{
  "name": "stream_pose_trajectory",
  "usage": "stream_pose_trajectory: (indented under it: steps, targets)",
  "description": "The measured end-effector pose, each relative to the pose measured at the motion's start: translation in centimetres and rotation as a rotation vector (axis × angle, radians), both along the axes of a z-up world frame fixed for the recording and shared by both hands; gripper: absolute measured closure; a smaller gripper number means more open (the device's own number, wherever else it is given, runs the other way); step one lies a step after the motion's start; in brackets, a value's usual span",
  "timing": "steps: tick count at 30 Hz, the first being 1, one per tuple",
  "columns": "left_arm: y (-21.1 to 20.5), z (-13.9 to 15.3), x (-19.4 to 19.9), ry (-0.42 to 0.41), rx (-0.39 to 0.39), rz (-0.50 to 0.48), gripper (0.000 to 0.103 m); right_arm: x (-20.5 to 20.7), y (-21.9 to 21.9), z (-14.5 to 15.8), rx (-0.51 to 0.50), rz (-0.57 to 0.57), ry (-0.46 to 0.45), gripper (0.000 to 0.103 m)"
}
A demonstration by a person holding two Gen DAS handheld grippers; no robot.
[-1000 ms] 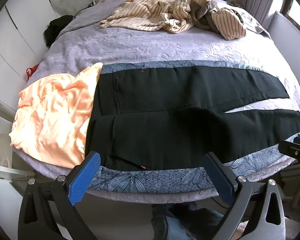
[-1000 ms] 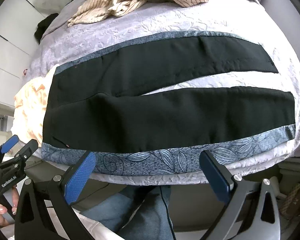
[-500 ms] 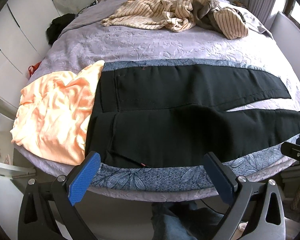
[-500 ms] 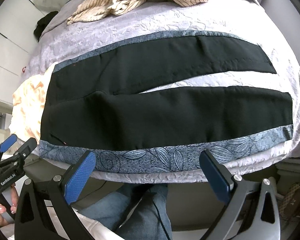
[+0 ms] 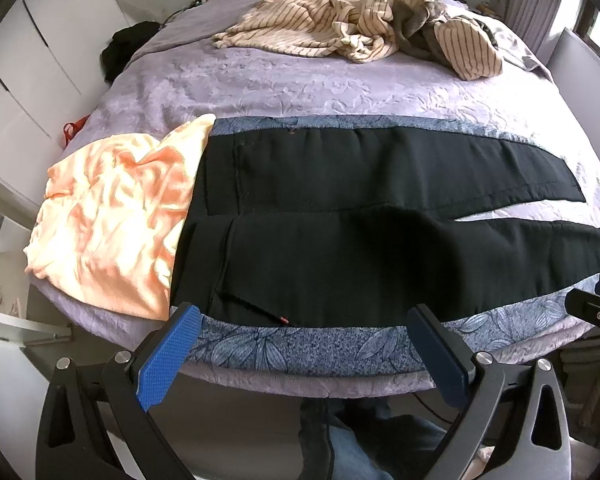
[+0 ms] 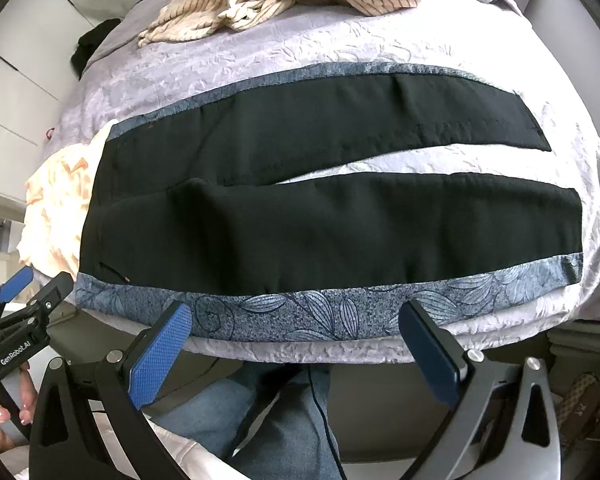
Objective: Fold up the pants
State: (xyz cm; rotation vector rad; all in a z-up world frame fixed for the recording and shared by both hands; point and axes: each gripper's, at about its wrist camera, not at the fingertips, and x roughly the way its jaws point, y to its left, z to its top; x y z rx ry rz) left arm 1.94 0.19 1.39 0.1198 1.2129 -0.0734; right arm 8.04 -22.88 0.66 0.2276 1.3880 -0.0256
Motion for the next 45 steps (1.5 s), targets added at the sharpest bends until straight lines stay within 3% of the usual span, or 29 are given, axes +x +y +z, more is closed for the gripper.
stream_pose_trajectory:
  steps: [45]
  targets:
    - [0.68, -0.43, -0.03, 0.020, 0.023, 0.034, 0.000, 0.33, -0.23, -0.87, 0.023, 0.011, 0.018, 0.000]
